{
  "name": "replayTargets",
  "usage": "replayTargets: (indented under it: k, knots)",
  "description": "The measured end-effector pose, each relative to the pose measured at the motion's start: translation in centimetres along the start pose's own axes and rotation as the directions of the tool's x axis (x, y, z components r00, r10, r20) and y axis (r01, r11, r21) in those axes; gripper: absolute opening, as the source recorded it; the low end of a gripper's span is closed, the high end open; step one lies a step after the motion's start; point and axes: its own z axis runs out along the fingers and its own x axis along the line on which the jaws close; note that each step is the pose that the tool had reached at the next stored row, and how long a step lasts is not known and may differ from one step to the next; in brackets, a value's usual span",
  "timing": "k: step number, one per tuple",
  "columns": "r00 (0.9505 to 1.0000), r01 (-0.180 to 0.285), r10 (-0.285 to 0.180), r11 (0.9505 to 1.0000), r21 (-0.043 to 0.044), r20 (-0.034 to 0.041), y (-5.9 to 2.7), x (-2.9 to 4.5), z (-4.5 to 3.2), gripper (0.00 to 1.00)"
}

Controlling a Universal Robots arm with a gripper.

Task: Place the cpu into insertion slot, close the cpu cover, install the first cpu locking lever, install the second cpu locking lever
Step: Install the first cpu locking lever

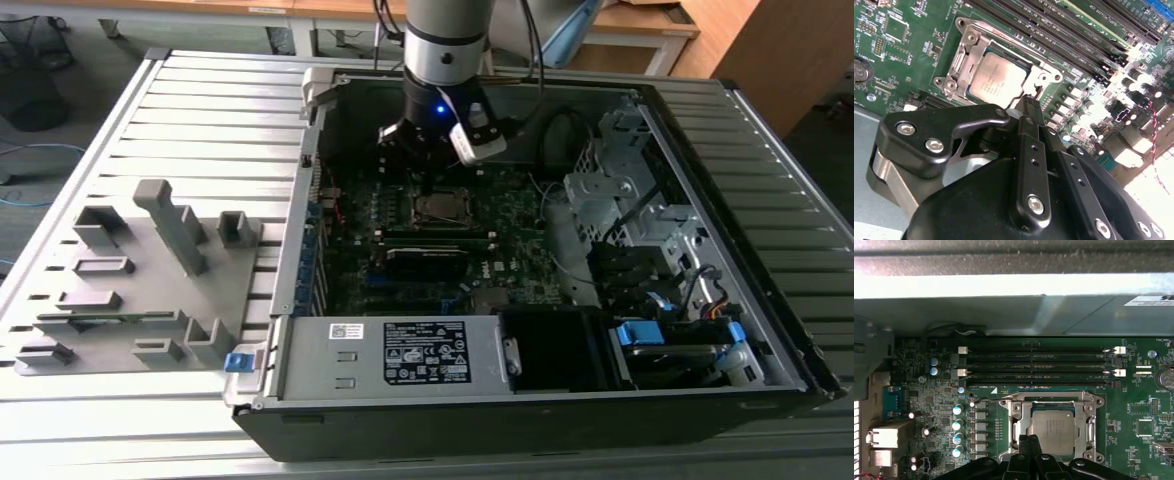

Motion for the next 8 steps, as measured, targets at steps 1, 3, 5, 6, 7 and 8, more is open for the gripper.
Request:
replayTargets:
  k: [1, 3, 5, 6, 7, 8]
  knots:
    - [1.0000, 0.000, 0.000, 1.0000, -0.0001, 0.0000, 0.00, 0.15, 0.02, 0.10]
    - [1.0000, 0.000, 0.000, 1.0000, -0.0002, 0.0001, -0.01, 0.46, 0.06, 0.10]
    - [1.0000, 0.000, 0.000, 1.0000, -0.0002, 0.0001, -0.01, 0.67, 0.07, 0.10]
    - [1.0000, 0.000, 0.000, 1.0000, -0.0002, 0.0001, -0.01, 0.67, 0.07, 0.10]
    - [1.0000, 0.000, 0.000, 1.0000, -0.0001, 0.0001, -0.01, 0.67, 0.06, 0.10]
    - [1.0000, 0.000, 0.000, 1.0000, 0.0001, 0.0000, -0.01, 0.67, 0.03, 0.10]
